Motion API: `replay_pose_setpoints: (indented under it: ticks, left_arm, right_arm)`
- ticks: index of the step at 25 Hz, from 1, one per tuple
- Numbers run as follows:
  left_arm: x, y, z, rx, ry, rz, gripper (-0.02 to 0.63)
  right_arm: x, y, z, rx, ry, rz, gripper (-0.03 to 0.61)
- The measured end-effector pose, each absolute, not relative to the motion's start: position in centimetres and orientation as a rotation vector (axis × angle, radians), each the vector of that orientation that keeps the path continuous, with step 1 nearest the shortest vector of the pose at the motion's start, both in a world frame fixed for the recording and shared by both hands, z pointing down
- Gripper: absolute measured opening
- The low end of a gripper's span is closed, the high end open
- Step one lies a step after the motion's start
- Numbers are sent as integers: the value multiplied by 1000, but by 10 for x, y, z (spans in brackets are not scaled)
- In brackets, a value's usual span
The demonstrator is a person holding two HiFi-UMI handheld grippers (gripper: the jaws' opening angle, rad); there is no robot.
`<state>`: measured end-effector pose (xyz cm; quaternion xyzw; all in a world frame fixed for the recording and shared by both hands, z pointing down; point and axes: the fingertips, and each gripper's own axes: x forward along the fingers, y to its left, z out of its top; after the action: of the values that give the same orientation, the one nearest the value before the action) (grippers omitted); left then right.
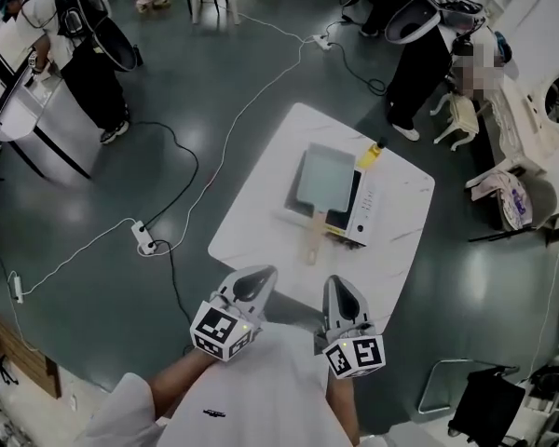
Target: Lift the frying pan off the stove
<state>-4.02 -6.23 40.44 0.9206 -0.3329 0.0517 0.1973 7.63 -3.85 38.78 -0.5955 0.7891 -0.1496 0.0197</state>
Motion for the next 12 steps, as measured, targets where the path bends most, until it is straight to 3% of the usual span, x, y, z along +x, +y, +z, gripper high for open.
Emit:
replay_pose_setpoints:
  ticks: [12]
  left_arm:
    - [-18, -60, 418, 2540, -853, 175, 8]
  right_arm:
    - [93, -40, 401, -1890, 2405, -555, -2]
